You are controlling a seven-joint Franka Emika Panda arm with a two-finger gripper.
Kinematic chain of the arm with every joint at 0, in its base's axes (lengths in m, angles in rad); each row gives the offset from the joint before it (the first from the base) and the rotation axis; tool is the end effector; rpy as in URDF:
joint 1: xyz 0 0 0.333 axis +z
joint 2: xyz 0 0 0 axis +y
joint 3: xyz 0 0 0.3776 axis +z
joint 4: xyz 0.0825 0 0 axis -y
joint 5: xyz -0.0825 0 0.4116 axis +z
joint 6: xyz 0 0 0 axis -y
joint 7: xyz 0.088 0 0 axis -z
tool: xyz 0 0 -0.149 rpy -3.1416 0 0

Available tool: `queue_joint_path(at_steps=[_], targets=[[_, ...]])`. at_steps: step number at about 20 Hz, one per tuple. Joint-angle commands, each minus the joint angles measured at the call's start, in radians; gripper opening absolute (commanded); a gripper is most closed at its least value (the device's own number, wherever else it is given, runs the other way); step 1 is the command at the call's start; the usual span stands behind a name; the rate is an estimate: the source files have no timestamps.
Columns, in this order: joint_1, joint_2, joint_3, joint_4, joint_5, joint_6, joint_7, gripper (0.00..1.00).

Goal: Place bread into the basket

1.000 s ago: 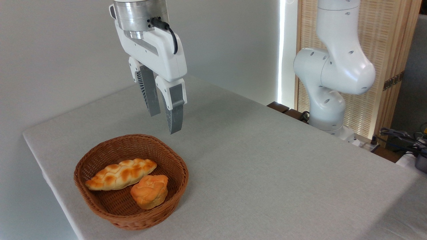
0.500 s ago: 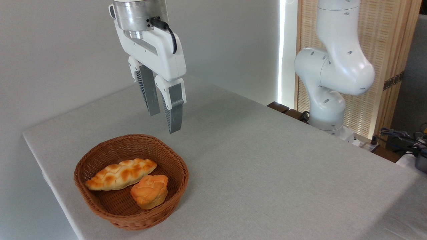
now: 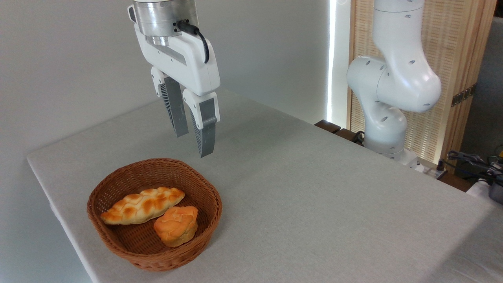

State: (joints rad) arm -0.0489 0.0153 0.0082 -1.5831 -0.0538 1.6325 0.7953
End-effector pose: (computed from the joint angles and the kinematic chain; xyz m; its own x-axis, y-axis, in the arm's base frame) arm 0.5942 -0.0319 0.6347 0.6712 -0.7387 0.0621 -0.7406 -0.6718 0.0133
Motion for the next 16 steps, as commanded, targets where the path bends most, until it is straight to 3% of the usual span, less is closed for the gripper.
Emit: queue_joint_path(at_steps=[1, 5, 9, 16], targets=[[-0.017, 0.0, 0.016, 0.017, 0.014, -0.026, -0.024, 1.0], [-0.017, 0.0, 0.016, 0.017, 0.014, -0.026, -0.033, 1.0], [-0.016, 0.0, 0.016, 0.017, 0.012, -0.026, -0.106, 1.0], [-0.016, 0.0, 0.018, 0.017, 0.014, -0.026, -0.093, 1.0]])
